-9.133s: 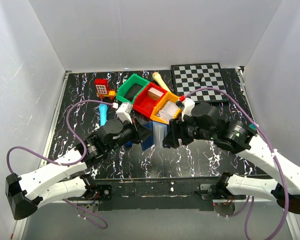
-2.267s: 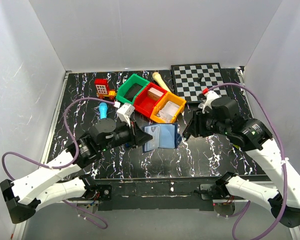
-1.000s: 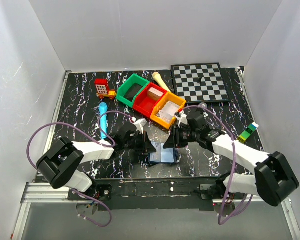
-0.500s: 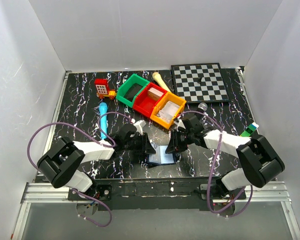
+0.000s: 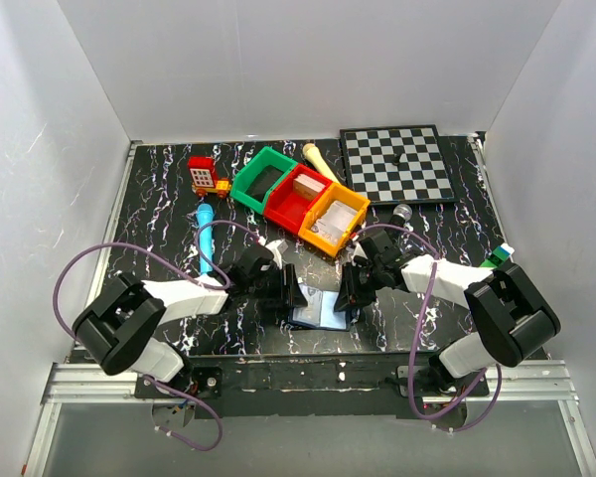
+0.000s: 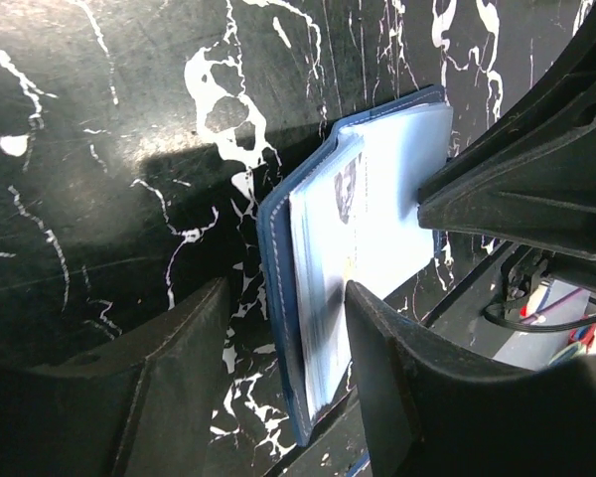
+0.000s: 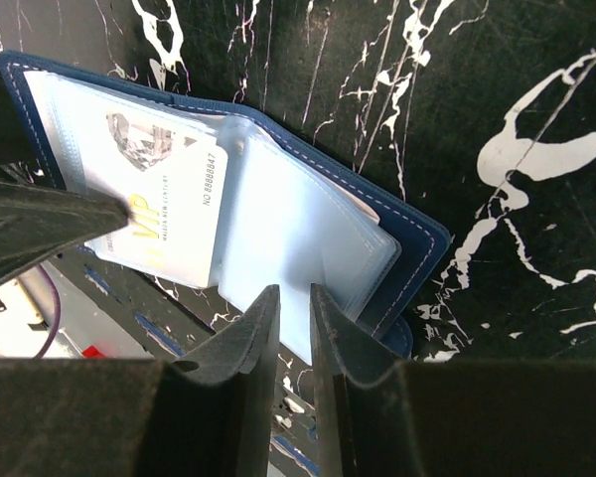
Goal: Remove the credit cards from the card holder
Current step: Open the card holder at the center of the board.
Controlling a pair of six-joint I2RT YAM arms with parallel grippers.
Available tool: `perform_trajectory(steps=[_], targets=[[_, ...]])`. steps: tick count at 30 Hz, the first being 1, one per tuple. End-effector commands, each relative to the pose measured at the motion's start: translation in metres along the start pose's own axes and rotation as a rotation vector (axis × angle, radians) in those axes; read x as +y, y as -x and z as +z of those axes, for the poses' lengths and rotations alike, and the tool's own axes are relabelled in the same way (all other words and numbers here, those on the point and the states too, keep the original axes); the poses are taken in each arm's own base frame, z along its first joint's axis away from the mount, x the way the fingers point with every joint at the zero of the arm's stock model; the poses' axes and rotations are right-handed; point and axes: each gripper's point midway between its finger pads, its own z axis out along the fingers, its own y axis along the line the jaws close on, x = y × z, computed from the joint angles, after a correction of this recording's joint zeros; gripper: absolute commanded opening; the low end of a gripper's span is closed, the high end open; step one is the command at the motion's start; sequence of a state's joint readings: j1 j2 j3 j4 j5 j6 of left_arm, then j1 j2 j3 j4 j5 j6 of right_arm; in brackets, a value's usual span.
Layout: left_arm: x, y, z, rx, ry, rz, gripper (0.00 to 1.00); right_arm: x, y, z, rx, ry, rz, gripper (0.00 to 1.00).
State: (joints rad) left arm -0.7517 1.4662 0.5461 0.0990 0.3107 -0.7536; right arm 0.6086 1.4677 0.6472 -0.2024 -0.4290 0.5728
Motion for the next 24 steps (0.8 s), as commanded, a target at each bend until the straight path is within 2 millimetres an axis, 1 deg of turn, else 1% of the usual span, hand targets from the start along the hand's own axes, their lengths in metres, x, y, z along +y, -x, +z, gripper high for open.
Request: perform_trajectory(steps=[1, 5, 6, 9, 13, 14, 16, 18, 19, 20, 24], targets=[[-0.005, 0.018, -0.019, -0.059, 0.043, 0.043, 0.5, 0.001, 0.008, -0.005, -0.012, -0.02, -0.024, 0.26], [-0.016, 0.031, -0.038, -0.11, 0.047, 0.074, 0.51, 0.0, 0.008, -0.007, -0.017, -0.034, -0.03, 0.26], [-0.018, 0.033, -0.043, -0.12, 0.043, 0.086, 0.49, 0.0, 0.009, -0.008, -0.019, -0.036, -0.033, 0.26], [-0.035, 0.04, -0.057, -0.157, -0.006, 0.111, 0.43, -0.001, 0.009, -0.009, -0.022, -0.047, -0.041, 0.26], [-0.06, 0.042, -0.067, -0.188, -0.123, 0.131, 0.28, -0.002, 0.009, -0.01, -0.022, -0.055, -0.044, 0.26], [-0.065, 0.042, -0.067, -0.189, -0.151, 0.137, 0.24, -0.002, 0.009, -0.009, -0.021, -0.055, -0.045, 0.26], [-0.07, 0.038, -0.062, -0.164, -0.176, 0.15, 0.13, -0.002, 0.009, -0.009, -0.018, -0.057, -0.046, 0.26], [-0.066, 0.029, -0.051, -0.116, -0.163, 0.153, 0.05, -0.002, 0.009, -0.008, -0.014, -0.061, -0.046, 0.26], [-0.071, 0.028, -0.046, -0.11, -0.183, 0.166, 0.03, -0.002, 0.009, -0.008, -0.011, -0.063, -0.049, 0.25], [-0.067, 0.024, -0.04, -0.086, -0.178, 0.16, 0.0, -0.002, 0.009, -0.008, -0.01, -0.067, -0.051, 0.26], [-0.057, 0.013, -0.023, -0.036, -0.174, 0.126, 0.0, -0.001, 0.01, -0.009, -0.008, -0.082, -0.064, 0.26]])
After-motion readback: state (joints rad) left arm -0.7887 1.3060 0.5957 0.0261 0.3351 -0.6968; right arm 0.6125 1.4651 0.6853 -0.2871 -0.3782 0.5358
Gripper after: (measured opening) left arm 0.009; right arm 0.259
